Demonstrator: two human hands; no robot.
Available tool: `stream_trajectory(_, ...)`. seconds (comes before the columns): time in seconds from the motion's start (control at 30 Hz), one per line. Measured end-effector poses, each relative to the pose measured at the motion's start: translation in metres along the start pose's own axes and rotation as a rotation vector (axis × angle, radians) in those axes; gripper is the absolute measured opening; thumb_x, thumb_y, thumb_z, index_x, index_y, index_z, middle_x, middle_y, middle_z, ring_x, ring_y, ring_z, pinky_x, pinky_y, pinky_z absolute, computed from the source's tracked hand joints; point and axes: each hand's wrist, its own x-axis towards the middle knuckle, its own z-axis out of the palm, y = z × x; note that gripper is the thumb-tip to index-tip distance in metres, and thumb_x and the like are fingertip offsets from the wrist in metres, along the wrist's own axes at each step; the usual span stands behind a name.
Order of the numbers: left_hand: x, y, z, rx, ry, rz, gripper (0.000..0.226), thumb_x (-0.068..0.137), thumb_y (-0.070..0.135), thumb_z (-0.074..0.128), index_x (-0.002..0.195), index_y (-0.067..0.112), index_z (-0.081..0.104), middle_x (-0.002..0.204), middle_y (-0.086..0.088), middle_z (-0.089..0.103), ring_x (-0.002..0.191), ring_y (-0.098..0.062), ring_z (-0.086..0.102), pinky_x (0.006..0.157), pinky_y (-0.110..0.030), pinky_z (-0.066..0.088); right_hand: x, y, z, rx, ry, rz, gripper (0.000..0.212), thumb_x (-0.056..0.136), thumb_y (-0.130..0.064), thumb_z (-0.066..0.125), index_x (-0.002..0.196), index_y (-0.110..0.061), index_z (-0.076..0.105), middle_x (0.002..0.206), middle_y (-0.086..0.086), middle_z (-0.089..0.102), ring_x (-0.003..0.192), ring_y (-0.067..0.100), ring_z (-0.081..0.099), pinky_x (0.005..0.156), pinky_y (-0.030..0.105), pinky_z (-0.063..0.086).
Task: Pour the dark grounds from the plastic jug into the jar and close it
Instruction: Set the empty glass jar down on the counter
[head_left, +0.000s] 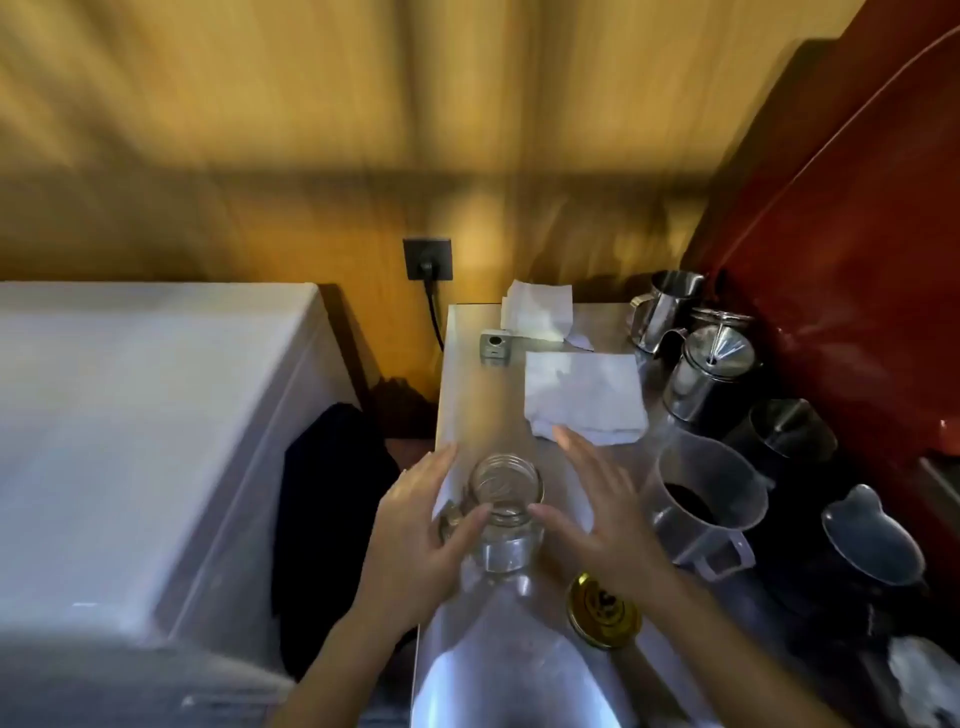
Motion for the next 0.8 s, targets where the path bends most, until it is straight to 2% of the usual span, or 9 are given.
stream_trajectory(0.1, -0.004, -0.006, 0.006, -0.060, -0.026, -0.017, 0.069, 0.079, 0.063, 0.052, 0.136, 0.026, 0.041, 0.131, 0.009, 0.053, 0.121, -0.003, 0.045, 0.100, -0.027, 0.039, 0.000, -0.003, 0.005, -0.008, -0.086, 0.051, 0.063, 0.079, -0.068, 0.042, 0.130, -0.061, 0.005, 0.139, -0.037, 0.009, 0.126, -0.023, 0.003, 0.107, 0.031, 0.010)
stream_trajectory(0.17, -0.006, -0.008, 0.009, -0.084, -0.030, -0.021, 0.062, 0.077, 0.066, 0.054, 0.131, 0.040, 0.037, 0.125, 0.023, 0.050, 0.117, 0.005, 0.045, 0.094, -0.011, 0.033, -0.002, -0.001, 0.011, 0.025, -0.117, 0.064, 0.067, 0.080, -0.064, 0.047, 0.131, -0.059, 0.005, 0.143, -0.029, 0.017, 0.131, -0.011, 0.015, 0.111, 0.041, 0.016)
stream_trajectory(0.23, -0.006, -0.009, 0.012, -0.096, -0.041, -0.036, 0.063, 0.075, 0.067, 0.056, 0.129, 0.046, 0.033, 0.123, 0.030, 0.045, 0.116, 0.010, 0.043, 0.092, -0.004, 0.030, -0.002, -0.001, 0.013, 0.037, -0.134, 0.082, 0.071, 0.080, -0.060, 0.052, 0.132, -0.057, 0.003, 0.146, -0.017, 0.027, 0.134, 0.003, 0.026, 0.111, 0.050, 0.022)
stream_trajectory(0.3, -0.004, -0.010, 0.015, -0.131, -0.075, -0.032, 0.063, 0.075, 0.063, 0.062, 0.130, 0.046, 0.035, 0.124, 0.027, 0.049, 0.116, 0.005, 0.046, 0.096, -0.013, 0.035, -0.002, 0.000, 0.013, 0.041, -0.148, 0.093, 0.075, 0.080, -0.057, 0.055, 0.132, -0.057, 0.000, 0.146, -0.013, 0.031, 0.133, 0.009, 0.030, 0.109, 0.052, 0.025)
stream_trajectory(0.4, -0.004, -0.015, 0.022, -0.201, -0.133, -0.070, 0.078, 0.071, 0.054, 0.073, 0.137, 0.031, 0.038, 0.126, 0.011, 0.056, 0.117, -0.006, 0.051, 0.097, -0.036, 0.045, -0.001, 0.001, 0.016, 0.050, -0.154, 0.106, 0.079, 0.080, -0.053, 0.060, 0.132, -0.057, 0.000, 0.145, -0.010, 0.035, 0.130, 0.016, 0.034, 0.106, 0.051, 0.031)
stream_trajectory(0.47, -0.003, -0.019, 0.025, -0.186, -0.140, -0.084, 0.086, 0.066, 0.049, 0.078, 0.138, 0.025, 0.038, 0.126, 0.007, 0.056, 0.117, -0.009, 0.052, 0.096, -0.041, 0.045, -0.001, 0.002, 0.018, 0.041, -0.164, 0.117, 0.078, 0.080, -0.054, 0.060, 0.133, -0.056, 0.003, 0.145, -0.009, 0.036, 0.128, 0.018, 0.035, 0.105, 0.047, 0.034)
stream_trajectory(0.6, -0.001, -0.022, 0.029, -0.173, -0.150, -0.108, 0.090, 0.059, 0.039, 0.083, 0.136, 0.027, 0.039, 0.125, 0.007, 0.057, 0.117, -0.011, 0.051, 0.096, -0.043, 0.044, 0.000, 0.006, 0.020, 0.035, -0.179, 0.135, 0.079, 0.079, -0.051, 0.064, 0.140, -0.040, 0.015, 0.144, -0.006, 0.039, 0.128, 0.020, 0.035, 0.105, 0.043, 0.033)
stream_trajectory(0.67, 0.000, -0.021, 0.030, -0.172, -0.144, -0.126, 0.088, 0.057, 0.043, 0.081, 0.134, 0.030, 0.040, 0.123, 0.009, 0.056, 0.115, -0.007, 0.050, 0.096, -0.040, 0.045, 0.001, 0.007, 0.020, 0.035, -0.188, 0.141, 0.082, 0.077, -0.052, 0.065, 0.142, -0.034, 0.018, 0.143, -0.006, 0.039, 0.127, 0.020, 0.035, 0.105, 0.042, 0.033)
stream_trajectory(0.8, 0.004, -0.020, 0.030, -0.154, -0.127, -0.115, 0.077, 0.057, 0.052, 0.078, 0.122, 0.052, 0.038, 0.116, 0.018, 0.054, 0.109, 0.000, 0.050, 0.092, -0.028, 0.045, 0.005, 0.006, 0.018, 0.067, -0.198, 0.142, 0.080, 0.075, -0.051, 0.067, 0.140, -0.033, 0.023, 0.137, -0.013, 0.039, 0.125, 0.014, 0.034, 0.106, 0.037, 0.028)
